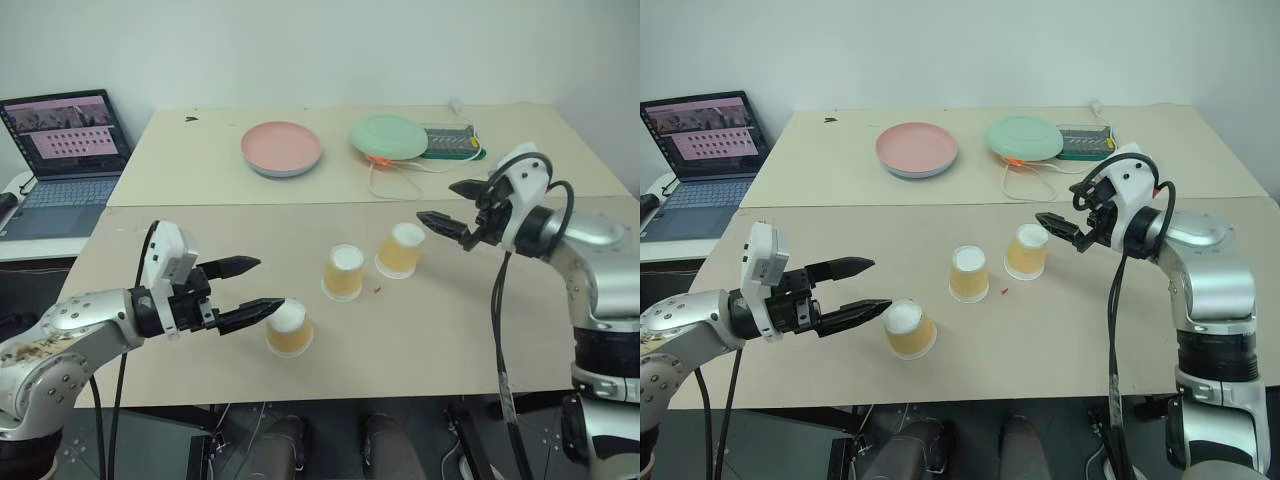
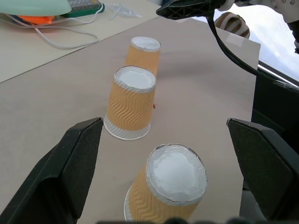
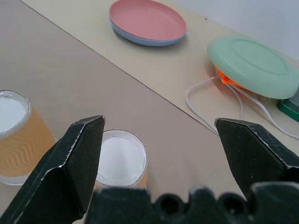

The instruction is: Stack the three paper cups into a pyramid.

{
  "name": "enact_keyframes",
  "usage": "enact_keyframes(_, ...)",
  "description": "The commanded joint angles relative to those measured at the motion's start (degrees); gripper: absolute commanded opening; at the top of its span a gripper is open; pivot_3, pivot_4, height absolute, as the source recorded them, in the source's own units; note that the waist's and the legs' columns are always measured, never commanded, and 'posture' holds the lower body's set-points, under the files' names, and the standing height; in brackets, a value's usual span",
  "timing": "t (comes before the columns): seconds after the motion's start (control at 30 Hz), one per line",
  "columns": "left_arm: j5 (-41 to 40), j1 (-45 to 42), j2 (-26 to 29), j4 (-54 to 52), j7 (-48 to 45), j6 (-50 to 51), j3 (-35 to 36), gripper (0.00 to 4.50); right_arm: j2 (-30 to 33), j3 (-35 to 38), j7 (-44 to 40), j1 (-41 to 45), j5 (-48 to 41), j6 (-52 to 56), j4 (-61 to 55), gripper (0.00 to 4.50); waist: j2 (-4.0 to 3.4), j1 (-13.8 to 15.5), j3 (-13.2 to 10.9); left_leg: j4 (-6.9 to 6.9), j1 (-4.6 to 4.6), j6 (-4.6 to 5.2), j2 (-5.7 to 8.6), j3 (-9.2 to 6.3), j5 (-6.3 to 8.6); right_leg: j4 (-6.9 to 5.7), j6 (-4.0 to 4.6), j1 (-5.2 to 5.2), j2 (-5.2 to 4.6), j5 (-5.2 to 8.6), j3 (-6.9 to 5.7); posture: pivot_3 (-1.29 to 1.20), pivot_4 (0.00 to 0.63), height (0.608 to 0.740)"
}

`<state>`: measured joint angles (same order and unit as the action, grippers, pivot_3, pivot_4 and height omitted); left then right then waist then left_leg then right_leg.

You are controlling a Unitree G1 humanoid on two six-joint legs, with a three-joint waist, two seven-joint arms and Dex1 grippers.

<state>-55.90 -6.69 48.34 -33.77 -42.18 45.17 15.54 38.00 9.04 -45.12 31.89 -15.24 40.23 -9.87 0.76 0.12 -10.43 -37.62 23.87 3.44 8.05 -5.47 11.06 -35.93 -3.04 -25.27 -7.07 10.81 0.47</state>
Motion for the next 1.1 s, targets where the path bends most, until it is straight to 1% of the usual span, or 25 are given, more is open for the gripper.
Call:
enact_keyframes(0.03, -0.3, -1.3, 0.8, -0.2, -0.6, -0.1, 0.5, 4.50, -0.2, 1.0, 1.7, 0.1, -1.9, 0.6, -2.2, 4.41, 0.00, 0.0, 0.0, -0.01, 0.00, 0.00, 0.00, 0.00, 0.00, 0.01, 0.00, 0.01, 0.01, 0.00, 0.00, 0.00, 0.150, 0.718)
enact_keyframes(0.33, -0.3, -1.2, 1.1, -0.3, -0.6, 0.0, 0.8, 4.50, 0.3, 0.3, 1.4, -1.5, -3.9, 1.2, -2.3, 4.41, 0.00, 0.0, 0.0, -0.01, -0.01, 0.02, -0.01, 0.01, 0.01, 0.04, -0.02, 0.02, 0.03, 0.01, -0.01, 0.00, 0.150, 0.718)
enact_keyframes(0.57, -0.6, -1.0, 1.5, -0.5, -0.5, 0.2, 1.1, 4.50, 4.3, 1.6, -2.9, -5.3, -7.2, 1.3, -4.5, 4.41, 0.01, 0.3, 0.0, -0.01, -0.01, 0.03, -0.01, 0.02, 0.01, 0.05, -0.06, 0.03, 0.03, 0.03, -0.02, 0.00, 0.150, 0.718)
enact_keyframes(0.7, -0.9, -0.9, 1.6, -0.7, -0.4, 0.3, 1.2, 4.50, 6.0, 0.1, -3.8, -7.4, -7.0, 0.0, -4.6, 4.41, 0.01, 0.4, 0.0, -0.01, -0.01, 0.03, -0.02, 0.01, 0.02, 0.06, -0.23, 0.04, 0.02, 0.14, -0.02, 0.00, 0.150, 0.718)
enact_keyframes(0.83, -1.1, -0.8, 1.7, -1.0, -0.2, 0.4, 1.4, 4.50, 4.2, -3.2, -1.6, -6.9, -4.3, -2.0, -2.2, 4.41, 0.01, 0.2, 0.0, -0.01, -0.02, 0.03, -0.05, 0.03, 0.02, 0.06, -0.39, 0.05, -0.02, 0.23, -0.01, 0.00, 0.150, 0.718)
enact_keyframes(1.1, -1.5, 0.0, 2.1, -1.6, 0.3, 0.6, 2.3, 4.50, 1.7, -6.5, 0.7, -4.4, -1.4, -5.3, 3.4, 4.41, 0.01, 0.4, 0.0, -0.01, -0.02, 0.03, -0.04, 0.04, 0.02, 0.07, -0.26, 0.04, 0.02, 0.15, -0.01, 0.00, 0.150, 0.718)
